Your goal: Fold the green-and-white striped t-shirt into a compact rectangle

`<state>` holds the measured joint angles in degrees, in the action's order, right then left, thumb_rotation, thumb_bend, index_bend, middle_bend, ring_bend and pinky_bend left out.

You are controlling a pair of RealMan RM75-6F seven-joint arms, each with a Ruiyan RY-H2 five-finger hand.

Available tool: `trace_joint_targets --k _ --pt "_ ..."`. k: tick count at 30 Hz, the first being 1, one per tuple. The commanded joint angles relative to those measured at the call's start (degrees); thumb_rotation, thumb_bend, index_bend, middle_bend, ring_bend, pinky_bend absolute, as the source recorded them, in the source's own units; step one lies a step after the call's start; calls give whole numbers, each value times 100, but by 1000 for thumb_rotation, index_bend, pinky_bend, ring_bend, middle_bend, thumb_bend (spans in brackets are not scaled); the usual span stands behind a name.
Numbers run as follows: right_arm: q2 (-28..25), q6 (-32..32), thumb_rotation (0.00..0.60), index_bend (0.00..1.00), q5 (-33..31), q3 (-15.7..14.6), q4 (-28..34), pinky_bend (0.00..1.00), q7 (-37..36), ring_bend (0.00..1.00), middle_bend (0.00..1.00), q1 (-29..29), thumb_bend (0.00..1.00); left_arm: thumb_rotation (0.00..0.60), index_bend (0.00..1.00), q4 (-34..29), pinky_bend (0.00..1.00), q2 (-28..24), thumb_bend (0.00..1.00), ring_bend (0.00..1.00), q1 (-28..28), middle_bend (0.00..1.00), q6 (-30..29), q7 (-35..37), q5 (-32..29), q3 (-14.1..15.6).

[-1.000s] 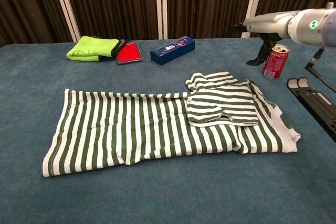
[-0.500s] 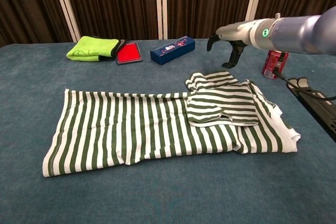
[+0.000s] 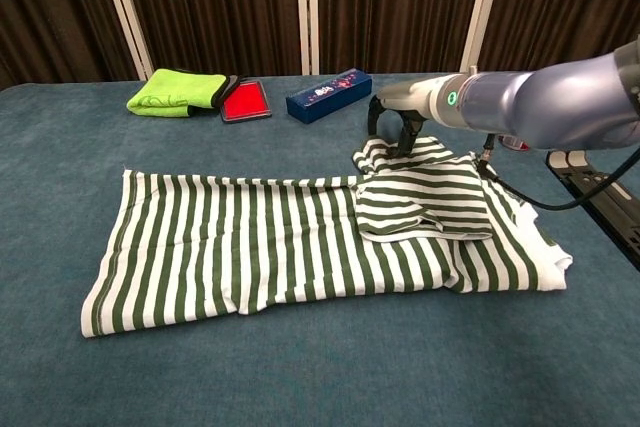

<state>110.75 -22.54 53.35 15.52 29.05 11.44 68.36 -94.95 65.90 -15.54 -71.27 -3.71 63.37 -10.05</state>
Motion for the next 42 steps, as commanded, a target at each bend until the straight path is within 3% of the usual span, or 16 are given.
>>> trace_joint_targets --k 1,10,17,27,33,42 --pt "196 129 600 325 174 20 -294 0 -142 0 0 77 379 600 0 -18 0 -51 127 0 -14 0 72 33 -12 10" --pt "368 306 600 375 454 -8 -748 0 -346 0 0 123 426 600 0 61 0 -15 128 0 -17 0 51 43 -19 -11" --pt "377 404 600 522 643 -23 -902 0 -486 0 0 103 478 600 0 84 0 8 127 0 -18 0 42 26 -25 -15" --pt "294 363 600 565 931 -44 -859 0 -794 0 0 -21 477 600 0 81 0 37 128 0 -22 0 28 -23 1 -2" --pt "254 271 600 672 1045 -51 -832 0 -907 0 0 -79 478 600 0 81 0 44 128 0 -22 0 30 -38 -3 1" --pt "53 -293 600 741 1472 -202 -363 0 -1119 0 0 -284 476 600 0 21 0 25 128 0 -9 0 -5 -37 87 27"
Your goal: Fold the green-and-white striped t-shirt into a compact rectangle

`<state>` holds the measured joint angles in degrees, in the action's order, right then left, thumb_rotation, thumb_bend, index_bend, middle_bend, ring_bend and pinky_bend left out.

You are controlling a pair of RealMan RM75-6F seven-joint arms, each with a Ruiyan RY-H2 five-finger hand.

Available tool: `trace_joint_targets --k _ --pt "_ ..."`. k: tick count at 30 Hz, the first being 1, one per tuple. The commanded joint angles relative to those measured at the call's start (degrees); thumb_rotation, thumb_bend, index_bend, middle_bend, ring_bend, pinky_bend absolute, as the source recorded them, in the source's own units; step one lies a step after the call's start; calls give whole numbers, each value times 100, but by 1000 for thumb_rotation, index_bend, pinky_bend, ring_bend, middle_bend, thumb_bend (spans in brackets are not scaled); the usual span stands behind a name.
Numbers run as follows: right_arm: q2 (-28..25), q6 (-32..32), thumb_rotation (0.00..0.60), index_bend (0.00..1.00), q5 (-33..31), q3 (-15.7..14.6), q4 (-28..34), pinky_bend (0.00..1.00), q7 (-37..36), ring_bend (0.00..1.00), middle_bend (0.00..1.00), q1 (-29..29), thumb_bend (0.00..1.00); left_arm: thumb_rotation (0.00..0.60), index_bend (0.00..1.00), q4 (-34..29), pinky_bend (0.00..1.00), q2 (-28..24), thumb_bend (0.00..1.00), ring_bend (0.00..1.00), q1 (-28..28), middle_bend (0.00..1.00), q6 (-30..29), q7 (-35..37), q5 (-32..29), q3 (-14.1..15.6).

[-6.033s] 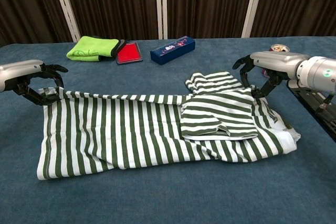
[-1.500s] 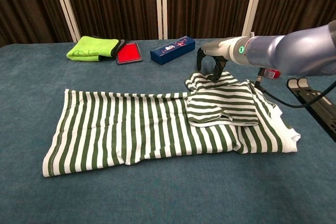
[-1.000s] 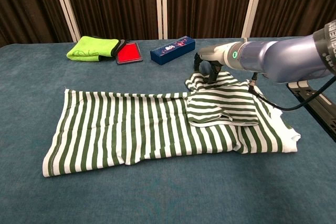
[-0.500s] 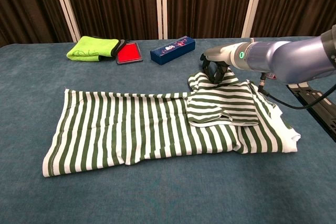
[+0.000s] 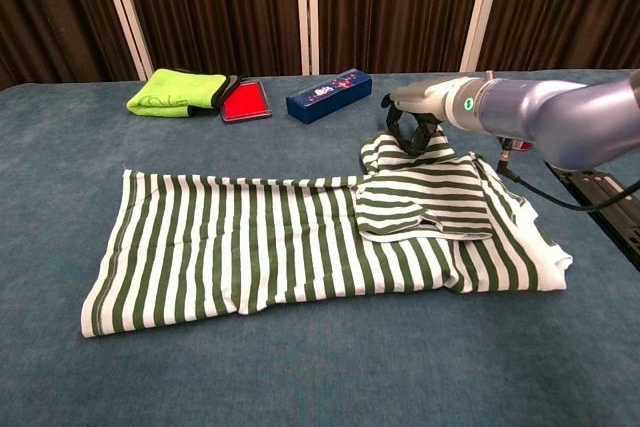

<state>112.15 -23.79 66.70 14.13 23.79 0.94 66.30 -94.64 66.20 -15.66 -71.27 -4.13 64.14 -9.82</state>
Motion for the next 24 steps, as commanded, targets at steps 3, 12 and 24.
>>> trace_joint_targets --k 3,12,24 --pt "-175 -346 600 743 266 -120 348 0 -111 0 6 -152 474 600 0 -31 0 -19 128 0 10 0 -12 21 38 10" --pt "-600 -1123 600 747 756 -400 1143 0 -158 0 29 -537 469 600 0 -144 0 -78 127 0 39 0 -56 75 183 49" --pt "-1102 -1739 600 749 937 -586 2129 0 337 0 49 -983 467 600 0 -261 0 -138 128 0 67 0 -95 114 331 98"
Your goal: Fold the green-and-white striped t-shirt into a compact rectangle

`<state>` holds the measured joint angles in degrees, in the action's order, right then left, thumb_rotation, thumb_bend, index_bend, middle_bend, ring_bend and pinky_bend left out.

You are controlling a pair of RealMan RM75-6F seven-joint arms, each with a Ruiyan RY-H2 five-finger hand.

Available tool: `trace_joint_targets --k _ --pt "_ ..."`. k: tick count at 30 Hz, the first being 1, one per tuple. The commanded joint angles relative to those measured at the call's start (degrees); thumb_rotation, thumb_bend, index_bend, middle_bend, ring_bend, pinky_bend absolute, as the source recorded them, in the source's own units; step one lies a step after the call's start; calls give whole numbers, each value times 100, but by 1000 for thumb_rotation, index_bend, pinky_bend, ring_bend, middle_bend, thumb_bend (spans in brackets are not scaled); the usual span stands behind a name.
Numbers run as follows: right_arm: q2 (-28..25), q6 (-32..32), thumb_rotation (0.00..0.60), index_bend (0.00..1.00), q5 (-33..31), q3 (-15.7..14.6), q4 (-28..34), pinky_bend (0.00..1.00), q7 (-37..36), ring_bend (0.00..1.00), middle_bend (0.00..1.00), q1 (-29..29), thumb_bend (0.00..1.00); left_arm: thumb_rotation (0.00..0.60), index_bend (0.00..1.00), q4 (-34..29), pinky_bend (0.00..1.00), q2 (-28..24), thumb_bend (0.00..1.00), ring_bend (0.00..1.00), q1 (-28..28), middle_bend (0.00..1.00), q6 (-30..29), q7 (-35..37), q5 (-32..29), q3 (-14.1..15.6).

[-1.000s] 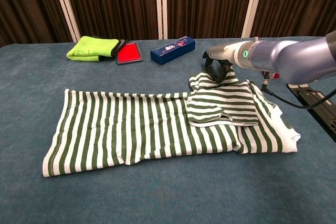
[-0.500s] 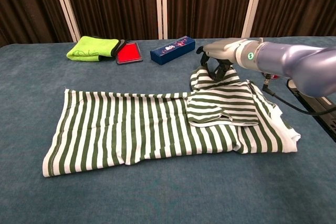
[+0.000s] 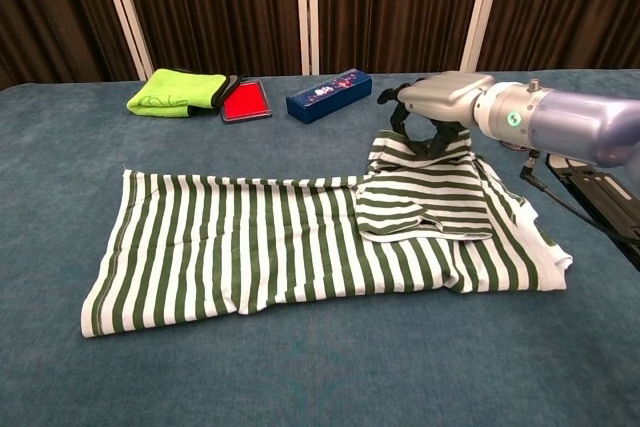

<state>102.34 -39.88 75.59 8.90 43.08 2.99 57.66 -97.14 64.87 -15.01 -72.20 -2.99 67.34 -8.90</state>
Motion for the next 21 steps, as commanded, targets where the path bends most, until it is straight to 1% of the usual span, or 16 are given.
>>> trace_joint_targets --k 1,9,16,21 --pt "-160 -189 600 749 69 -89 291 0 187 0 50 -166 467 600 0 -25 0 -8 128 0 2 0 -3 0 27 12" --pt "-397 -661 600 749 378 -305 782 0 321 0 67 -443 467 600 0 -100 0 -33 128 0 15 0 -33 6 123 46" --pt "-492 -875 600 750 607 -446 882 0 299 0 76 -552 467 600 0 -114 0 -38 128 0 15 0 -33 8 148 58" --pt "-543 -1127 600 751 886 -610 899 0 254 0 83 -652 467 600 0 -128 0 -40 128 0 20 0 -46 8 168 65"
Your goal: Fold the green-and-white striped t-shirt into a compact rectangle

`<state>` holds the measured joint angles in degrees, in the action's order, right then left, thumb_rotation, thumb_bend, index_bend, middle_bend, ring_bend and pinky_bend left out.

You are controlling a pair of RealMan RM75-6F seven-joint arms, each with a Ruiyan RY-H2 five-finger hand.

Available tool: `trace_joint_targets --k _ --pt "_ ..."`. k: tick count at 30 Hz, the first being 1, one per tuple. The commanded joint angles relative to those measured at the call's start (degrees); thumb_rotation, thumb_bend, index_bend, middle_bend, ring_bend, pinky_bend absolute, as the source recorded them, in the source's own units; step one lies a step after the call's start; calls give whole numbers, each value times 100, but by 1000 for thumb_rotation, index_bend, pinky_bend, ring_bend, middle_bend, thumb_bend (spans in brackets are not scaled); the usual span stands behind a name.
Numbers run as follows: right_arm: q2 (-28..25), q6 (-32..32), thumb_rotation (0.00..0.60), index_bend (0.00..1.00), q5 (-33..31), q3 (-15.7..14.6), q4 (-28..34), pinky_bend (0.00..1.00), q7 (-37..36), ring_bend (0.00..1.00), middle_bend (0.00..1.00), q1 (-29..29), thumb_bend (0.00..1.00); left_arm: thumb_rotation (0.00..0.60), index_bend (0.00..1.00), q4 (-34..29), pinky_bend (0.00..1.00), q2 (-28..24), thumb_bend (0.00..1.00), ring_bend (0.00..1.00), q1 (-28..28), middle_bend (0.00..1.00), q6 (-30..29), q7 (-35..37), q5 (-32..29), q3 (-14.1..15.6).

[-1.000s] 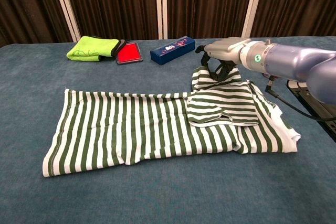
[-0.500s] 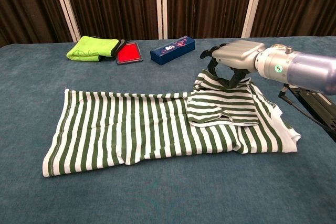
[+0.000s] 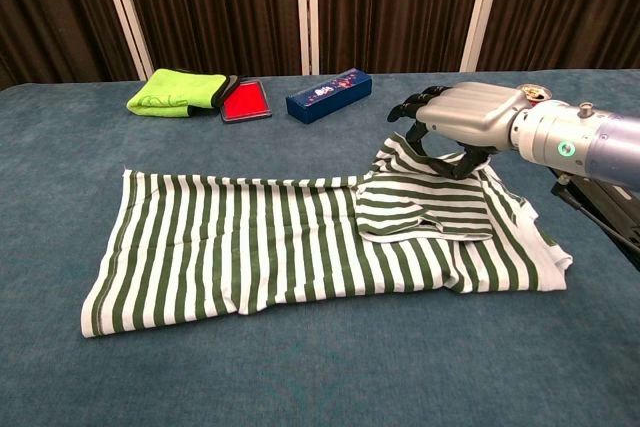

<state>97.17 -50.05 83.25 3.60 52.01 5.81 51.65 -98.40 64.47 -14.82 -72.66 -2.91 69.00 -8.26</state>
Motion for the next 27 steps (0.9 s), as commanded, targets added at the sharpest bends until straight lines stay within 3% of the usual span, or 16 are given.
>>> trace_joint_targets --k 1,7,14,27 --pt "-39 -166 600 751 185 -121 8 0 -40 0 85 -73 467 600 0 -5 0 -1 128 0 2 0 -1 1 4 3" --pt "-90 -499 600 752 471 -302 3 0 -32 0 91 -242 467 600 0 -7 0 5 129 0 2 0 -7 -10 11 9" --pt "-122 -887 600 755 735 -466 188 0 498 0 98 -468 467 600 0 -30 0 14 128 0 -2 0 -4 -43 33 28" --pt "311 -575 600 755 334 -128 210 0 1372 0 98 -481 466 600 0 -63 0 25 128 0 -6 0 1 -79 62 55"
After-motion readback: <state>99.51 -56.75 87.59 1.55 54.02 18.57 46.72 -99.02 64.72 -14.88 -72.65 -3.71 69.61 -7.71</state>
